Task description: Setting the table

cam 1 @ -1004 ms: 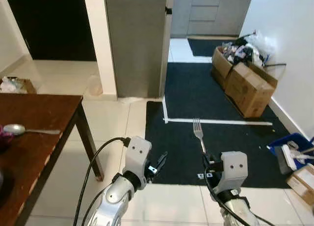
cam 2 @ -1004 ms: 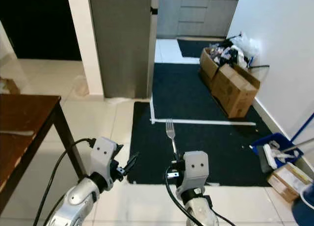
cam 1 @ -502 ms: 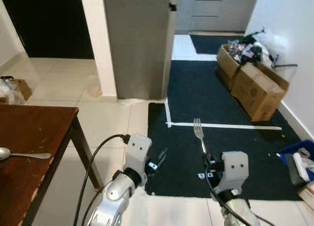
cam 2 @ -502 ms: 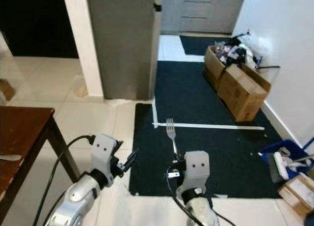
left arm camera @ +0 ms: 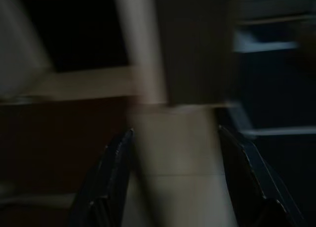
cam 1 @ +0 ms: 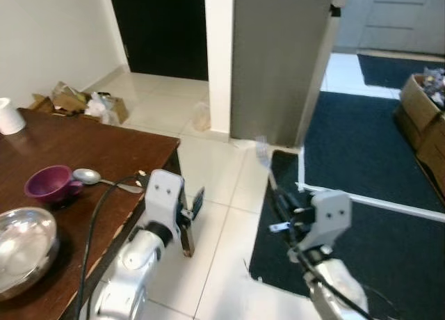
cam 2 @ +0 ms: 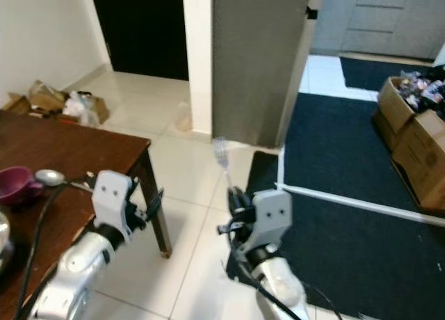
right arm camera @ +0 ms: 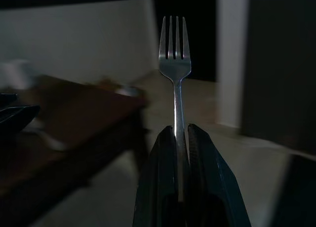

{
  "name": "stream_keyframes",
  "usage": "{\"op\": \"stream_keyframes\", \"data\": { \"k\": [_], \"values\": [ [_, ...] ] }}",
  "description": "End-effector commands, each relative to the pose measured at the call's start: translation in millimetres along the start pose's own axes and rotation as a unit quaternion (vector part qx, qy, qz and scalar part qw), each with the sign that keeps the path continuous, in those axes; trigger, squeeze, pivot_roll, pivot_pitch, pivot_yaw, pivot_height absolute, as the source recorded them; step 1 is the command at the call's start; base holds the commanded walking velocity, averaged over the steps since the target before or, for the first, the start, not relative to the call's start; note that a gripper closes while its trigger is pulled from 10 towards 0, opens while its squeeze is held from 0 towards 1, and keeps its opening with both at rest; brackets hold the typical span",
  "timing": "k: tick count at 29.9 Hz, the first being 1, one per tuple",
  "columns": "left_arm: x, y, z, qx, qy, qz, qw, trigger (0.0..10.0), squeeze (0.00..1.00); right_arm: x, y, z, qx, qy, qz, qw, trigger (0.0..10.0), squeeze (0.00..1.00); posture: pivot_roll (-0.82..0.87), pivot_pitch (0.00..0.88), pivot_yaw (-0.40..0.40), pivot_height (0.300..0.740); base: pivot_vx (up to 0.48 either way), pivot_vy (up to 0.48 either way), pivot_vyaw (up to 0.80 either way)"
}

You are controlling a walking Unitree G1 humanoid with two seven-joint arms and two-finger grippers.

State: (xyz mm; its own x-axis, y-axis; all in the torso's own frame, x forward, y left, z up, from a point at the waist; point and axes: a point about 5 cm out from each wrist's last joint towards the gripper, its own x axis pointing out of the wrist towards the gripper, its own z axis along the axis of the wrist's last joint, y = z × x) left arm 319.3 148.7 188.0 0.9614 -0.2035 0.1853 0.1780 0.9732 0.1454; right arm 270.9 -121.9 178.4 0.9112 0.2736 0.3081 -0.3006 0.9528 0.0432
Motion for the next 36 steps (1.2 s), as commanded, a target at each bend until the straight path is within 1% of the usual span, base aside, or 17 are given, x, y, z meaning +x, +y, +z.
{"op": "stream_keyframes", "data": {
  "k": [1, 2, 3, 4, 6, 9, 12, 16, 19, 22, 27, 29, 31, 35, 36],
  "values": [
    [-2.1, 4.3, -3, 0.004, 0.015, 0.013, 1.0, 10.0, 0.0, 0.1, 2.9, 1, 0.007, 0.003, 0.011, 1.0, 10.0, 0.0, 0.02, 0.087, 0.072, 0.74, 0.0, 0.0, 0.8],
    [0.5, 26.5, 9, 0.016, 0.014, 0.041, 0.999, 10.0, 0.0, 4.2, 1.9, 5, 0.045, -0.002, 0.005, 0.999, 10.0, 0.0, 0.02, 0.088, 0.072, 0.74, 0.0, 0.0, 0.8],
    [0.9, 33.5, 13, 0.019, 0.013, 0.05, 0.999, 10.0, 0.0, 5.8, 1.2, 7, 0.065, -0.005, 0.001, 0.998, 10.0, 0.0, 0.02, 0.088, 0.072, 0.74, 0.0, 0.0, 0.8],
    [0.9, 33.5, 13, 0.019, 0.013, 0.05, 0.999, 10.0, 0.0, 5.8, 1.2, 7, 0.065, -0.005, 0.001, 0.998, 10.0, 0.0, 0.02, 0.088, 0.072, 0.74, 0.0, 0.0, 0.8],
    [3.4, 41.9, 27, 0.011, 0.007, 0.062, 0.998, 10.0, 0.0, 11.2, 0.5, 20, 0.106, -0.022, 0.007, 0.994, 10.0, 0.0, 0.03, 0.089, 0.072, 0.74, 0.0, 0.0, 0.8],
    [4.8, 41.4, 32, 0.009, 0.004, 0.061, 0.998, 10.0, 0.0, 12.7, 2.5, 25, 0.111, -0.027, 0.018, 0.993, 10.0, 0.0, 0.03, 0.09, 0.073, 0.74, 0.0, 0.0, 0.8],
    [8.6, 39.3, 42, 0.004, -0.002, 0.058, 0.998, 10.0, 0.0, 13.7, 10.9, 32, 0.106, -0.028, 0.058, 0.992, 10.0, 0.0, 0.02, 0.089, 0.073, 0.74, 0.0, 0.0, 0.8],
    [9.7, 40.7, 45, 0.005, -0.003, 0.06, 0.998, 10.0, 0.0, 13.6, 13.4, 33, 0.107, -0.027, 0.069, 0.992, 10.0, 0.0, 0.02, 0.089, 0.073, 0.74, 0.0, 0.0, 0.8],
    [10.4, 44.5, 48, 0.007, 0.002, 0.07, 0.998, 10.0, 0.0, 13.4, 15.5, 34, 0.112, -0.017, 0.085, 0.99, 10.0, 0.0, 0.02, 0.086, 0.071, 0.74, 0.0, 0.0, 0.8],
    [9.7, 45.4, 47, 0.008, 0.009, 0.076, 0.997, 10.0, 0.0, 11.6, 17.6, 32, 0.108, -0.003, 0.1, 0.989, 10.0, 0.0, 0.02, 0.082, 0.072, 0.74, 0.0, 0.0, 0.8],
    [9.6, 45.1, 46, 0.008, 0.011, 0.076, 0.997, 10.0, 0.0, 11.0, 17.7, 31, 0.107, 0.001, 0.103, 0.989, 10.0, 0.0, 0.02, 0.082, 0.072, 0.74, 0.0, 0.0, 0.8],
    [10.3, 43.0, 45, 0.007, 0.014, 0.074, 0.997, 10.0, 0.0, 10.7, 13.1, 27, 0.096, 0.01, 0.092, 0.991, 10.0, 0.0, 0.02, 0.075, 0.071, 0.74, 0.0, 0.0, 0.8],
    [11.2, 40.5, 43, 0.006, 0.017, 0.071, 0.997, 10.0, 0.0, 11.6, 3.9, 24, 0.075, 0.022, 0.065, 0.995, 10.0, 0.0, 0.02, 0.075, 0.071, 0.74, 0.0, 0.0, 0.8],
    [11.0, 33.4, 38, 0.001, 0.027, 0.057, 0.998, 10.0, 0.0, 13.9, -16.1, 21, 0.05, 0.032, 0.006, 0.998, 10.0, 0.0, 0.02, 0.072, 0.072, 0.74, 0.0, 0.0, 0.8],
    [11.0, 33.4, 38, 0.001, 0.027, 0.057, 0.998, 10.0, 0.0, 13.9, -16.1, 21, 0.05, 0.032, 0.006, 0.998, 10.0, 0.0, 0.02, 0.072, 0.072, 0.74, 0.0, 0.0, 0.8]
  ]
}}
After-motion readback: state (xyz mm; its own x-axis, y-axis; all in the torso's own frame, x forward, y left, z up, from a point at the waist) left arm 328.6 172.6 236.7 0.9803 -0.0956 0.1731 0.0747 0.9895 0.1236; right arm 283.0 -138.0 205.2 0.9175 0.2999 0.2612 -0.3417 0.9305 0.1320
